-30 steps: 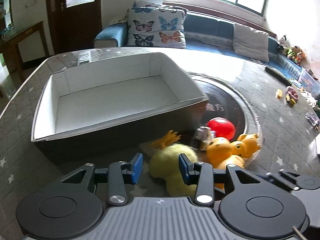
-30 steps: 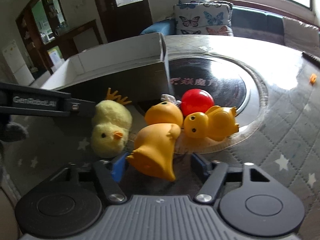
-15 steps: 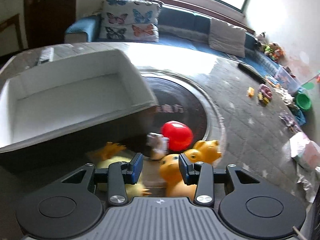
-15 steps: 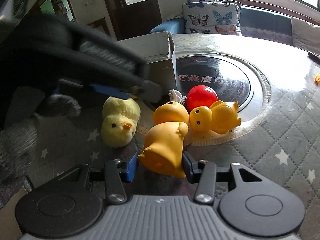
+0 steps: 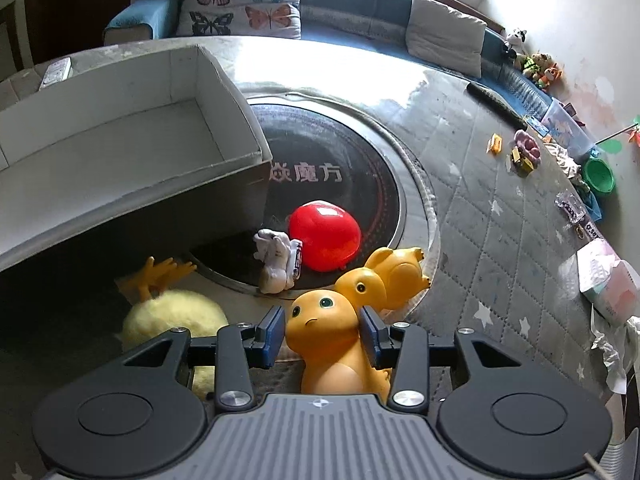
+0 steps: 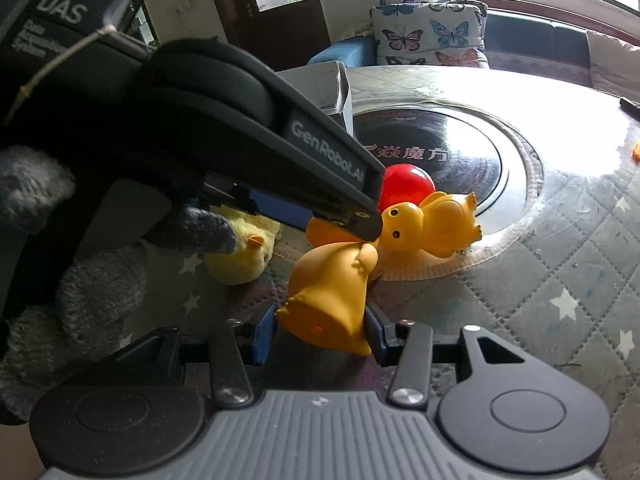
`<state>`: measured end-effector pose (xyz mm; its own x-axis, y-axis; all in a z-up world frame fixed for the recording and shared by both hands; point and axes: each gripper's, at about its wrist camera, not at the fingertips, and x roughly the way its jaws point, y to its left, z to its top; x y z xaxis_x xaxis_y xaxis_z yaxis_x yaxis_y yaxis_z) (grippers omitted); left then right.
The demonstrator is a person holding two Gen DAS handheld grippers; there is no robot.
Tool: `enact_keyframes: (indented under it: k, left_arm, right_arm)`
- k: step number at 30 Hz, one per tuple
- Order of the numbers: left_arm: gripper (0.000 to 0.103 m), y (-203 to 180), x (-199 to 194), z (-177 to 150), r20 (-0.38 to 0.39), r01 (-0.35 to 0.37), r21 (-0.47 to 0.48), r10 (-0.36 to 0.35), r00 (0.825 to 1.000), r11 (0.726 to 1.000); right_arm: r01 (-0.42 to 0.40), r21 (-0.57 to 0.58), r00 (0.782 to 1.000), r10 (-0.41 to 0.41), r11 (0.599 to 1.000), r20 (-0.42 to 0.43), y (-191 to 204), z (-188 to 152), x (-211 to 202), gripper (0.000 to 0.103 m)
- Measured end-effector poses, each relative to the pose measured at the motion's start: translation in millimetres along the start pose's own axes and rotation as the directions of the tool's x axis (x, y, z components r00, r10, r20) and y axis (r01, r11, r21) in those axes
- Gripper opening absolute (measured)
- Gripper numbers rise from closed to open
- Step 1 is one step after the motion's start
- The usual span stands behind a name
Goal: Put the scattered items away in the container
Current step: 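Close the left gripper on the green-eyed orange rubber toy, then lift the orange toy with the left gripper and carry it over the box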
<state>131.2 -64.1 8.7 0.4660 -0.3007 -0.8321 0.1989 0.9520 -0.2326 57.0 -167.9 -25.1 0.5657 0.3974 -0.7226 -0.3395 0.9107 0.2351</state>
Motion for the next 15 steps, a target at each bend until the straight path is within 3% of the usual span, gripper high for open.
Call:
enact_keyframes:
  k: [15]
  left_arm:
    - [0.044,0.7,-1.1,-4.9,0.001,0.029,0.003,-0.029,1.0,1.0]
  right_arm:
    - [0.011,-0.017,1.0,-0.011,1.0,-0.002,3.9,-3.6,-3.0,0.047]
